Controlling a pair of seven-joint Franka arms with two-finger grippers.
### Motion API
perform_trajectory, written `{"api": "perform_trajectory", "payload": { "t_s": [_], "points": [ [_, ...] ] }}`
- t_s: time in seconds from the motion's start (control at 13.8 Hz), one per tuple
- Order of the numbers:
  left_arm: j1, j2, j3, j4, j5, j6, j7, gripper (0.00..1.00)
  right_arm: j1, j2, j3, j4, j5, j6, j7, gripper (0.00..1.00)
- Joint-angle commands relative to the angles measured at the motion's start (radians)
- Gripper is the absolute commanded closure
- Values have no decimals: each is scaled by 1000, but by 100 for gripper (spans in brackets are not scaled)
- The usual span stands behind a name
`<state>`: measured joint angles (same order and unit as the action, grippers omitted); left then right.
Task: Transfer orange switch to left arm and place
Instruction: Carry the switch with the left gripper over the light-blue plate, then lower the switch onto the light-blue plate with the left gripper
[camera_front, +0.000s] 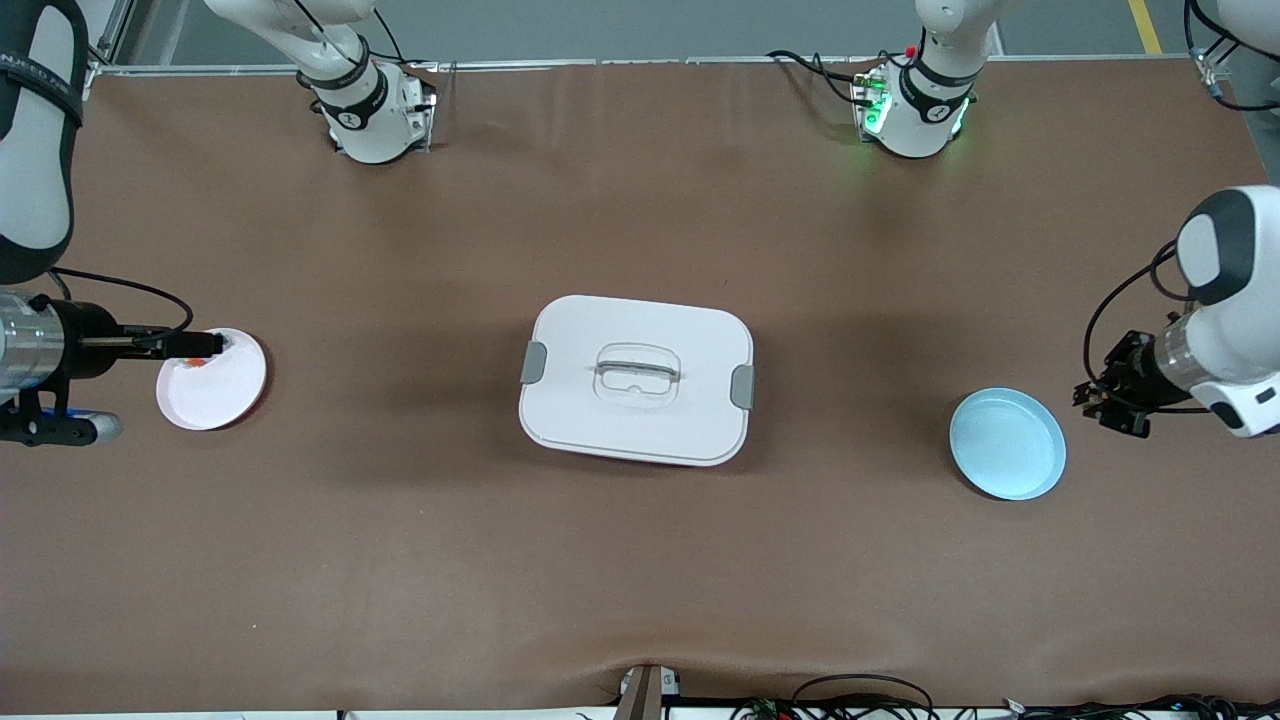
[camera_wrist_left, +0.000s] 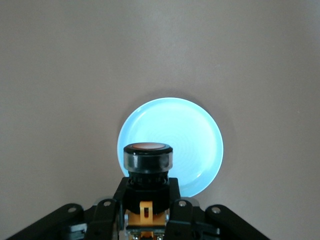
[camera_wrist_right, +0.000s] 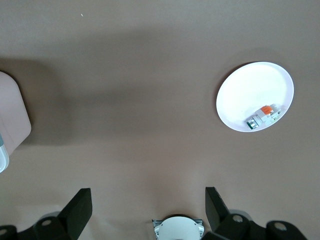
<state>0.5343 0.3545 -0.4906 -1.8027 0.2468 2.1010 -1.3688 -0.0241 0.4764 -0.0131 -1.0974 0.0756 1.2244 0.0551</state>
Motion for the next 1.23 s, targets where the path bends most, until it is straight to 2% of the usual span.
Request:
{"api": "perform_trajectory", "payload": {
  "t_s": [0.0, 0.43, 0.72, 1.16],
  "points": [
    [-5, 50, -6, -1, 48, 45, -59, 99, -7, -27, 21, -29, -20, 20, -12, 0],
    [-11, 95, -5, -82, 98, 191, -87, 99, -2, -28, 22, -30, -20, 20, -12, 0],
    [-10, 147, -6, -90, 207, 235, -173, 100, 1, -30, 22, -30, -20, 20, -12, 0],
    [-5, 216, -5, -92, 210, 316, -187, 100, 6, -30, 22, -25, -20, 46, -5, 0]
  ]
}}
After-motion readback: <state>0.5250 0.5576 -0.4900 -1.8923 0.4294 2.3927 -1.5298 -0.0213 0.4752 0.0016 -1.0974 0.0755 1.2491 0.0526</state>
